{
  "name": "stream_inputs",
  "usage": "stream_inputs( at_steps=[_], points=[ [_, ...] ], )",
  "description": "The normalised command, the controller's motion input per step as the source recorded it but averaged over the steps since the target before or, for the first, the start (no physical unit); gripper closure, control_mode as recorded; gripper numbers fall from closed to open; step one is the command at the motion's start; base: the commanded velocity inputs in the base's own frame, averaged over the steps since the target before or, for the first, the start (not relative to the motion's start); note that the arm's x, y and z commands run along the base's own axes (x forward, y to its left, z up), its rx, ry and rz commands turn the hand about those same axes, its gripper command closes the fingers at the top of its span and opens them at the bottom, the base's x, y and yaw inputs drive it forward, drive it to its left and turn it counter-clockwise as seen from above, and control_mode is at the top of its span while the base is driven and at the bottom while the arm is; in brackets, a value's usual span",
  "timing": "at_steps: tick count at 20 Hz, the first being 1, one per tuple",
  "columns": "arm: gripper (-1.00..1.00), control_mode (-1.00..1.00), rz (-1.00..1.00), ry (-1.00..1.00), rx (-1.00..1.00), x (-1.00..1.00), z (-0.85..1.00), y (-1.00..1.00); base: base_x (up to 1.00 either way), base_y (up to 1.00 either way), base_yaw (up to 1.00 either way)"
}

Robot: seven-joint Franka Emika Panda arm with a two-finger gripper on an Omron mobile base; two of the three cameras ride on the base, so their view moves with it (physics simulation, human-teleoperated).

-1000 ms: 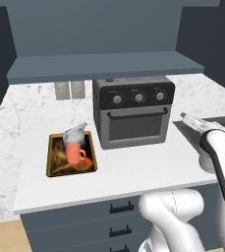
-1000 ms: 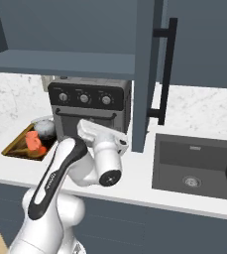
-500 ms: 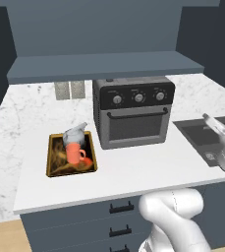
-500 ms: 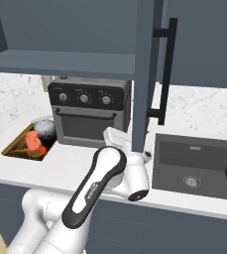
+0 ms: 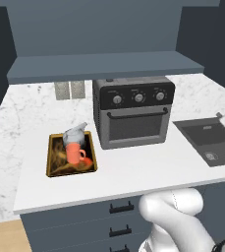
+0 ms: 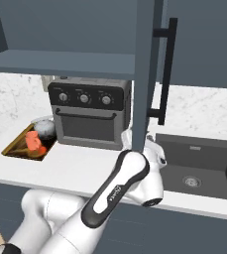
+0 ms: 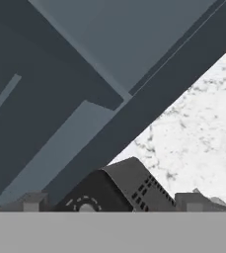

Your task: Pick the kettle from the counter and place it on the tray. Then pick the mug from the cabinet and place it on the tray. Then close the cabinet doors.

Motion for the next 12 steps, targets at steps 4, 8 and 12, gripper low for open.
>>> stream_inputs(
  at_steps=[4, 8, 12],
  points=[
    [-1.00, -1.00, 0.00, -0.02, 0.28, 0.00, -0.01, -0.75, 0.00, 0.00, 0.00],
    [-1.00, -1.00, 0.00, -0.07, 0.28, 0.00, 0.00, -0.73, 0.00, 0.00, 0.00],
    [-1.00, -1.00, 0.00, -0.08, 0.24, -0.03, 0.00, -0.61, 0.00, 0.00, 0.00]
  ],
)
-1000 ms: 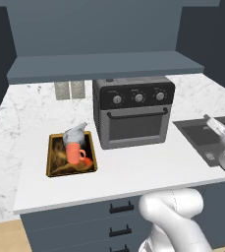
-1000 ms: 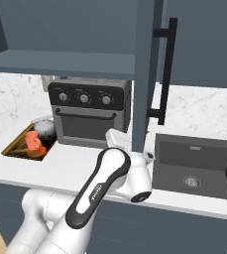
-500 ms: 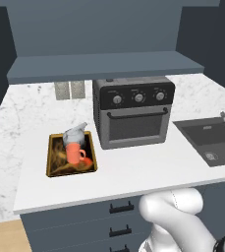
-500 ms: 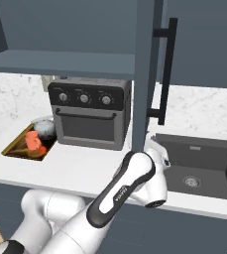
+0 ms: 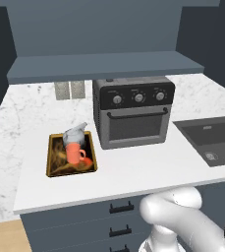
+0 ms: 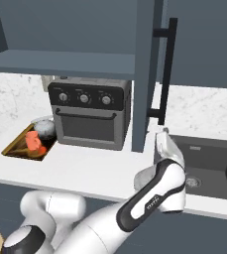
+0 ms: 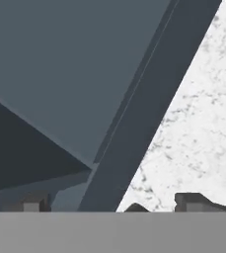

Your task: Pick the kettle from the counter and place it on the tray. Then pick the mug from the cabinet and place it on the tray. Then close the cabinet doors.

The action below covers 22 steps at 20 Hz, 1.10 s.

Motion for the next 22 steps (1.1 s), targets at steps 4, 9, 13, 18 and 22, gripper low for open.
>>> stream_inputs(
  at_steps=[4, 9, 13, 18, 22],
  points=[
    [-1.00, -1.00, 0.00, -0.13, 0.25, -0.11, 0.00, -0.55, 0.00, 0.00, 0.00],
    [-1.00, -1.00, 0.00, -0.17, 0.19, -0.17, 0.21, -0.45, 0.00, 0.00, 0.00],
    [-1.00, -1.00, 0.02, -0.20, 0.01, -0.24, 0.52, -0.10, 0.00, 0.00, 0.00],
    [-1.00, -1.00, 0.11, -0.12, -0.09, -0.08, 0.58, 0.04, 0.00, 0.00, 0.00],
    [-1.00, -1.00, 0.17, -0.14, -0.17, -0.07, 0.57, 0.14, 0.00, 0.00, 0.00]
  ],
)
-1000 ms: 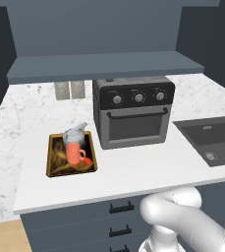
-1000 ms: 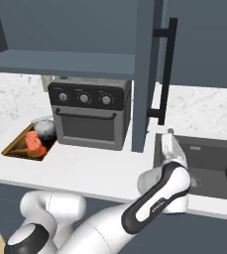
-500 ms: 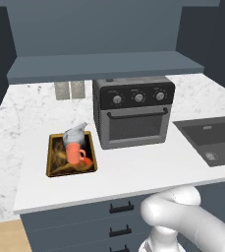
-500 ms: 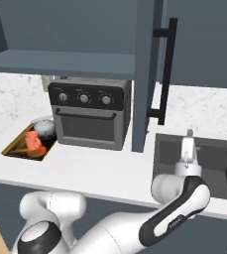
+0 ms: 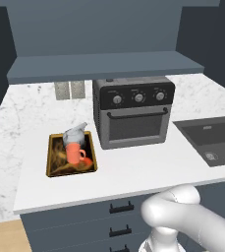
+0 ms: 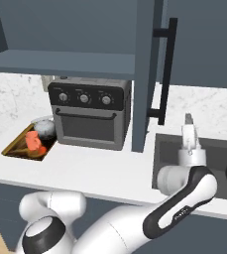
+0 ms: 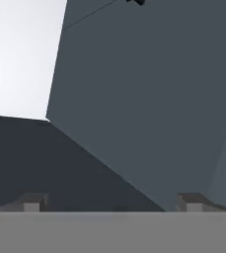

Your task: Pick the kettle from the counter and place it on the tray. Then pick the mug from the cabinet and place it on the tray. Then close the cabinet doors.

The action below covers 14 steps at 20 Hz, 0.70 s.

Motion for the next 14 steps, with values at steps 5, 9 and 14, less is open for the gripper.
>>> stream_inputs(
  at_steps=[5, 9, 14],
  points=[
    [-1.00, -1.00, 0.17, -0.18, -0.17, -0.08, 0.55, 0.26, 0.00, 0.00, 0.00],
    [-1.00, -1.00, 0.13, -0.11, -0.21, -0.08, 0.38, 0.49, 0.00, 0.00, 0.00],
    [-1.00, -1.00, 0.07, -0.04, -0.23, -0.02, 0.24, 0.67, 0.00, 0.00, 0.00]
  ],
)
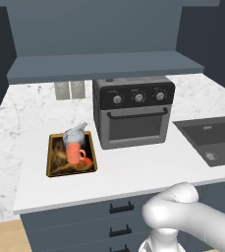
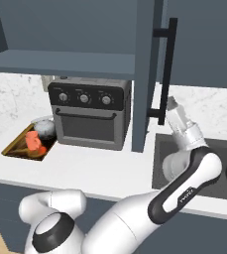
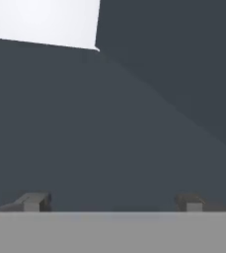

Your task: Pick the kettle from the counter and place it on the tray. Then pick the mug from the cabinet and place it on the tray. Then close the cabinet doors.

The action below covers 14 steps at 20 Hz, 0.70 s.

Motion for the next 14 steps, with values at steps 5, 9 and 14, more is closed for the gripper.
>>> stream_inputs(
  at_steps=[5, 9, 14],
  points=[
    [-1.00, -1.00, 0.01, -0.03, -0.23, 0.00, 0.26, 0.74, 0.00, 0.00, 0.00],
    [-1.00, -1.00, 0.00, -0.03, -0.21, 0.00, 0.29, 0.76, 0.00, 0.00, 0.00],
    [-1.00, -1.00, -0.01, -0.01, -0.18, 0.00, 0.24, 0.81, 0.00, 0.00, 0.00]
  ],
)
